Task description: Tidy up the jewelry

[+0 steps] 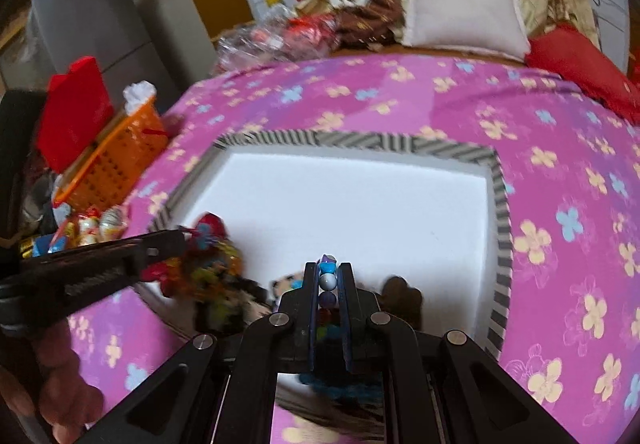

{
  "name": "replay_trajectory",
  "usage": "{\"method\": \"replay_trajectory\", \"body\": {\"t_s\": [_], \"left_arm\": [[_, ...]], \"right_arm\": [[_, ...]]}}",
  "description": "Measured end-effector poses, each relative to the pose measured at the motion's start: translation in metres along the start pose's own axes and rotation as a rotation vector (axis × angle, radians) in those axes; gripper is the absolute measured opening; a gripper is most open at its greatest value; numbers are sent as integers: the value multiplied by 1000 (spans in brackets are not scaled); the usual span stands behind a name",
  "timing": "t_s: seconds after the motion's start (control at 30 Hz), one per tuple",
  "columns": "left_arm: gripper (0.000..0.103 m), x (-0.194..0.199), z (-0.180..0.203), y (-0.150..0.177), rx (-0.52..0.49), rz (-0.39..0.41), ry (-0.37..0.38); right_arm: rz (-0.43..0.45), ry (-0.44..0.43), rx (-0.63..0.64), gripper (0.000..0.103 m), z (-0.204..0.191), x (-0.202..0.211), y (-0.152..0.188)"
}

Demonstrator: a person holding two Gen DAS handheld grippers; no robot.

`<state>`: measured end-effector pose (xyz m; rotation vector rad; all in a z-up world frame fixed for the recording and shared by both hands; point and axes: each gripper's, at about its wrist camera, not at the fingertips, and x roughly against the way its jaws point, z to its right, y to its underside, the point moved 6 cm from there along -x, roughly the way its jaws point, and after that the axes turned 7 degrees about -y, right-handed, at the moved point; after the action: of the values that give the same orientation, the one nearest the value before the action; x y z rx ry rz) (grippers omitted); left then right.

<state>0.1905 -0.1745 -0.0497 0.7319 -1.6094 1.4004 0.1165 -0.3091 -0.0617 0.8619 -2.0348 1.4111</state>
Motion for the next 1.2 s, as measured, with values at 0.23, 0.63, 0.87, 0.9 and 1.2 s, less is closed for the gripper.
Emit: {"method": "replay_trajectory", "body": {"t_s": [0.23,0.63,0.87,0.9,1.2], "left_arm": [[8,-27,-20,16,33,-68,-35],[46,-8,-27,37,58,-55,-2],[53,31,-32,54,30,42,-45],[53,36,-33,58,28,60,-60],[53,75,-45,85,10,188,-175]], "right_arm": [[-40,14,12,9,5,-17,9],[1,44,25,32,2,23,27],[68,47,6,42,-11,59,42],[75,48,5,42,-14,63,44],[87,65,28,43,-35,79,56]]}}
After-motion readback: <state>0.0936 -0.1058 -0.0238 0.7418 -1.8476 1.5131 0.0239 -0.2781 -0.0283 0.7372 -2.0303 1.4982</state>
